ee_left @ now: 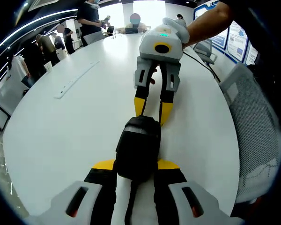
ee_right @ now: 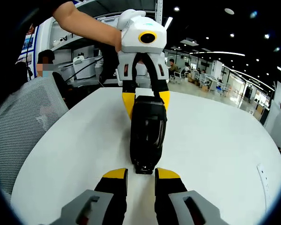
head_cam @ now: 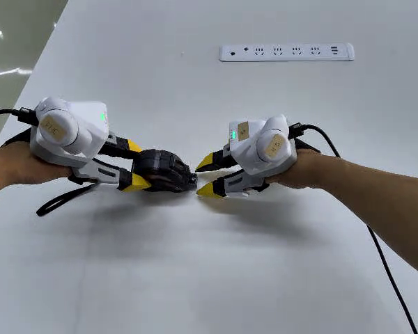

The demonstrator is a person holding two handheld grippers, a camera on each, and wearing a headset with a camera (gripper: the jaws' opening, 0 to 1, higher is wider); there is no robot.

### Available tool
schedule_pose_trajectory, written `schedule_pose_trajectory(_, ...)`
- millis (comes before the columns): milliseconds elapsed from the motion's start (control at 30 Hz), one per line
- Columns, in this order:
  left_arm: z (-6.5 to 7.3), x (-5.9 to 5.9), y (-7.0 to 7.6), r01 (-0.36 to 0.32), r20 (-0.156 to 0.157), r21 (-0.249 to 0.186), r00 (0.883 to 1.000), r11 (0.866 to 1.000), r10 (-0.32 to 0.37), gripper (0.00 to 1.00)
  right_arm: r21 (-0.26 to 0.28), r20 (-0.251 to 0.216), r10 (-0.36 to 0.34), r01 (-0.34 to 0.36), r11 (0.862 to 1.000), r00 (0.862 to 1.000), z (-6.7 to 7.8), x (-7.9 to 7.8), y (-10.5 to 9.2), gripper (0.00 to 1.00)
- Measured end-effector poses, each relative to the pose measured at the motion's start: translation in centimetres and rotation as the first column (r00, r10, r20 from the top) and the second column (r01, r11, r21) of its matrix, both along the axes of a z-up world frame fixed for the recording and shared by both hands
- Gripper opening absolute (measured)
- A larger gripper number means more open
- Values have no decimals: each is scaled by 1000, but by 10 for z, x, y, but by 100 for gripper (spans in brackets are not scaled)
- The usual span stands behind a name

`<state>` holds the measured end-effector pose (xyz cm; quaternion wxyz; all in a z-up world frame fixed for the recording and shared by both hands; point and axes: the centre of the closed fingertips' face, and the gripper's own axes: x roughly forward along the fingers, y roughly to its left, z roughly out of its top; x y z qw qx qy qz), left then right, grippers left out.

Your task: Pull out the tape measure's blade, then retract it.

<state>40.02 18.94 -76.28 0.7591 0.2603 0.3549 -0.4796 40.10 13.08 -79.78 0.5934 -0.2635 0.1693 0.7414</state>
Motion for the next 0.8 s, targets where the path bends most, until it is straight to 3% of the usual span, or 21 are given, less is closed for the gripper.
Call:
schedule_pose_trajectory(300, 0, -1, 0, 18, 3, -7, 1000, 1000, -18, 24, -8, 14, -4, 4, 1000, 1000, -2, 3, 7, 12)
schedule_pose_trajectory(800, 0, -1, 1, 16, -6, -20, 1000, 1000, -16, 24, -12, -7, -19, 18, 1000, 1000, -1, 2, 5, 9)
